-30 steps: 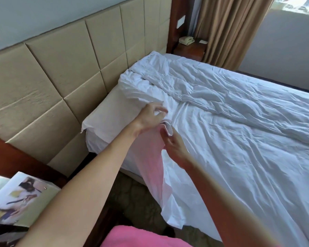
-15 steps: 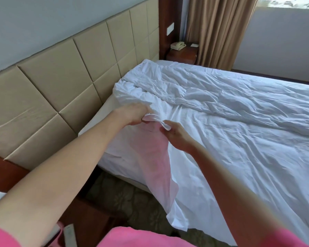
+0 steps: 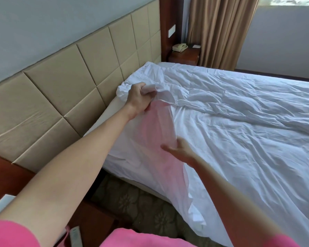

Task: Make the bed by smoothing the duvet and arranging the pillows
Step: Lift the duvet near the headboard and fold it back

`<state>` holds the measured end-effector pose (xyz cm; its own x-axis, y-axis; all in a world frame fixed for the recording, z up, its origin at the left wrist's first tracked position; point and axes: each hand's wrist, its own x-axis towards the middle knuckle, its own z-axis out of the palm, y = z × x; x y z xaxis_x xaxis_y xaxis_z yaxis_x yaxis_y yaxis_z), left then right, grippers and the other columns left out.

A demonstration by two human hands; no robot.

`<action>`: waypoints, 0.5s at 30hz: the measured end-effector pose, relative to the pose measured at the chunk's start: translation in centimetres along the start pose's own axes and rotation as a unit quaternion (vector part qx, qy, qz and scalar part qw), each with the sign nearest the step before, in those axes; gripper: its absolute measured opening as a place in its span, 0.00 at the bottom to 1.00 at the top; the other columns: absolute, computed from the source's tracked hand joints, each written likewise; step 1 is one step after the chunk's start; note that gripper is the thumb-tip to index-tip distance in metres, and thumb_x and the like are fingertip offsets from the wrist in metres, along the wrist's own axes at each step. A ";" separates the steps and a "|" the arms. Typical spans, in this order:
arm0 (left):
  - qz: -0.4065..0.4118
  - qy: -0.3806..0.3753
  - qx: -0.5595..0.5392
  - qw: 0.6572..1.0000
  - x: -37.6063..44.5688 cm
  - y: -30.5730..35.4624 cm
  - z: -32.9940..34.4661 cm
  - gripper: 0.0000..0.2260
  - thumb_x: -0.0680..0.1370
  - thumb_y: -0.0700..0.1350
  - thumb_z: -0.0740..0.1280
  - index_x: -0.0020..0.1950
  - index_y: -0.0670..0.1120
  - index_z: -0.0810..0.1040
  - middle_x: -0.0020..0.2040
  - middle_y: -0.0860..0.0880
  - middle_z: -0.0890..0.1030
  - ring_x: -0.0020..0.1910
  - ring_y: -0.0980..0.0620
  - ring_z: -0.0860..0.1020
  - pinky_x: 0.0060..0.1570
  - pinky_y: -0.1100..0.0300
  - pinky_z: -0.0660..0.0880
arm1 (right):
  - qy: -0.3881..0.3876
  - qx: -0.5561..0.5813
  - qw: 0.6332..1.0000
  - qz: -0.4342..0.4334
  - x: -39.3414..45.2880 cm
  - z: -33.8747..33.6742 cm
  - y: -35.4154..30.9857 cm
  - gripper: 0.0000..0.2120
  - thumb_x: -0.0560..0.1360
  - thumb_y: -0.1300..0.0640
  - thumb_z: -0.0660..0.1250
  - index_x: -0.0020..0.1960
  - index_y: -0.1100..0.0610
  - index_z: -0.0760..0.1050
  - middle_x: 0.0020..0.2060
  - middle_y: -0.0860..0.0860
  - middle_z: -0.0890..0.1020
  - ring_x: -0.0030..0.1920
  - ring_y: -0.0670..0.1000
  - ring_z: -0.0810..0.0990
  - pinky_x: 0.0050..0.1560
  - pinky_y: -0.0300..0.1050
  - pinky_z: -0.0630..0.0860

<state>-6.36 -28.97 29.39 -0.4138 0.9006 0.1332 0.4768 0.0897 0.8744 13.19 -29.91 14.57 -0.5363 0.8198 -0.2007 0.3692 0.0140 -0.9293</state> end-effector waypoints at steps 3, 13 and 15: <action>-0.035 0.052 -0.065 0.996 0.8 -0.2 -0.9 0.05 0.76 0.39 0.68 0.42 0.40 0.75 0.28 0.43 0.74 0.19 0.48 0.71 0.20 0.60 0.66 | -0.036 -0.066 0.990 0.119 -0.6 1.4 3.3 0.16 0.77 0.48 0.70 0.56 0.61 0.78 0.50 0.56 0.83 0.50 0.56 0.82 0.48 0.49 0.79; -0.032 0.207 -0.023 0.978 1.9 -3.2 -1.1 0.05 0.76 0.37 0.64 0.39 0.39 0.73 0.31 0.54 0.76 0.32 0.51 0.78 0.29 0.60 0.76 | 0.069 -0.274 0.951 0.127 1.0 -3.7 2.6 0.10 0.83 0.53 0.56 0.48 0.57 0.71 0.51 0.62 0.80 0.55 0.63 0.79 0.45 0.49 0.69; 0.002 0.210 0.026 0.977 1.6 -2.6 -0.7 0.07 0.75 0.32 0.59 0.38 0.41 0.70 0.32 0.56 0.71 0.34 0.57 0.70 0.31 0.71 0.67 | 0.086 -0.310 0.938 0.127 2.0 -5.9 1.8 0.07 0.81 0.58 0.56 0.49 0.56 0.72 0.53 0.61 0.79 0.53 0.64 0.80 0.46 0.50 0.74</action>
<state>-8.83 -28.09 27.64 -0.6886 0.6475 0.3264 0.5132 0.1172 0.8502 17.27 -24.86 14.32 -0.2609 0.9209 -0.2896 0.8675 0.0921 -0.4889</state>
